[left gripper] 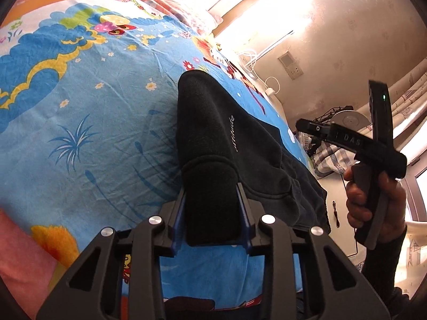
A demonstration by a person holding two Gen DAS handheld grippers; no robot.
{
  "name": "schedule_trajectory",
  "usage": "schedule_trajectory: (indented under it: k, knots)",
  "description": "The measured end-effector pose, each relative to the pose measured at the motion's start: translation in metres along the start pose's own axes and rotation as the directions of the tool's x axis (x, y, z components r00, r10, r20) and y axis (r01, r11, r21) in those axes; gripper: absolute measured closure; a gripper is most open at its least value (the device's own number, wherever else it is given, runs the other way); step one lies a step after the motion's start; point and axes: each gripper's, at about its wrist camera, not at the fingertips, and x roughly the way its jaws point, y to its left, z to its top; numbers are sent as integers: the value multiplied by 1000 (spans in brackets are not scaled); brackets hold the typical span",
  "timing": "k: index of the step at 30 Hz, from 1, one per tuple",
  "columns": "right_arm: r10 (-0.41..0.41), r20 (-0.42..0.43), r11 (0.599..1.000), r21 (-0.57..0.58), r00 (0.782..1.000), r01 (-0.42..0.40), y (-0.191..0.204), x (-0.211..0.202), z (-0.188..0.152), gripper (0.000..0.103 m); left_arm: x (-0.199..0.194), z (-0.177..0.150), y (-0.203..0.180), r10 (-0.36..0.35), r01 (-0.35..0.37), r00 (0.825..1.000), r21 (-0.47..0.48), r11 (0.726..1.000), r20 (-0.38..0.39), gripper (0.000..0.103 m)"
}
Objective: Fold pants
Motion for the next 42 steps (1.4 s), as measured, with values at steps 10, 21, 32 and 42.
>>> schedule_trajectory:
  k: [10,21,32,42]
  knots:
    - [-27,-244,973,-230,969,-31,139,40,48,23,-9,-4,-39,107,-110,993,71,991,44,71]
    - [-11,-315,974,-217,949,-61,133,71,45,79,-10,-22,-41,160,-155,978,-41,987,136,25]
    - [308,-254,950,37,917,-309,27,9,61,82,5,-35,-134,265,-322,918,162,933,295,74]
    - [426,-98,881,273,900,-387,-197,-60,-10,82,79,-114,-340,184,-515,843,658,550,506,74]
